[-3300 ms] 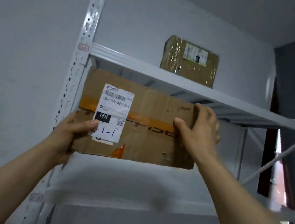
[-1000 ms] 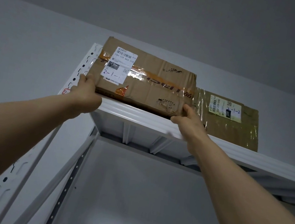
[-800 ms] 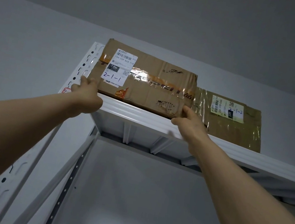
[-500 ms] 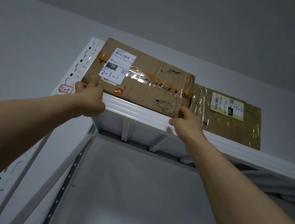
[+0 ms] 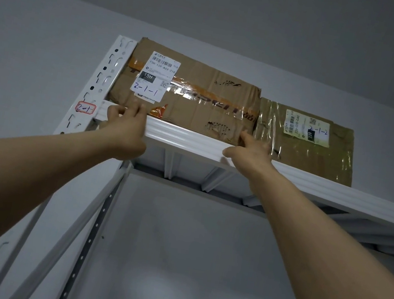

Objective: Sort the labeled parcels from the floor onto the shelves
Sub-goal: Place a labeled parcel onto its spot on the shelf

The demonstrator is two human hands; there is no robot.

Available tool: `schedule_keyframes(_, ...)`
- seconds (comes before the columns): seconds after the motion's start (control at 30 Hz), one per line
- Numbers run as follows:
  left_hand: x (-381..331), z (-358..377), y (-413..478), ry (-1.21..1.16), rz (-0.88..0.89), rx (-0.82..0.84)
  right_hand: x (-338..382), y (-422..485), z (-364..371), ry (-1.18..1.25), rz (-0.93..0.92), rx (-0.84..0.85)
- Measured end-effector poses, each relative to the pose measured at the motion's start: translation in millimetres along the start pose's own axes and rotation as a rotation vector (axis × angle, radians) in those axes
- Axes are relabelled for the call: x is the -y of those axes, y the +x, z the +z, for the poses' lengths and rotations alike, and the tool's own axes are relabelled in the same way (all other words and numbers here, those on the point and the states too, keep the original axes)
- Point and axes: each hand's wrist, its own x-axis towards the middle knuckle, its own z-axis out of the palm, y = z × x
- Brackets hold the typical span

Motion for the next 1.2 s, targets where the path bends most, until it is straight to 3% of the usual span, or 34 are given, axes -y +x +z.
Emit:
schedule_keyframes(0.17,-11.7,3.3,-16.8,0.105,0.008,0.050,2.0,-4.0,-0.6,-0.031,0.015,0.014)
schedule_keyframes(0.4,-30.8,-3.3,-33.7,0.073,0.003,0.109,6.5,-8.8,-4.1,-0.044,0.052,0.034)
schedule_keyframes(0.57,-49.2,-7.3,-46.2,0.065,0.016,0.119,7.2,-23.4,-2.8,0.110,-0.030,-0.041)
schedule_keyframes(0.8,-85.2,-9.0,-76.9,0.001,0.065,0.089,-18.5,-66.5,19.5,0.170,-0.034,-0.022)
schedule_keyframes(0.97,-88.3,26.2,-123.4,-0.181,0.108,0.004,-55.0,-120.6,46.8,0.214,0.018,-0.052)
schedule_keyframes(1.2,-56.2,58.4,-282.4,-0.317,-0.030,0.224,-103.3,-290.3,87.5,0.199,0.290,0.118)
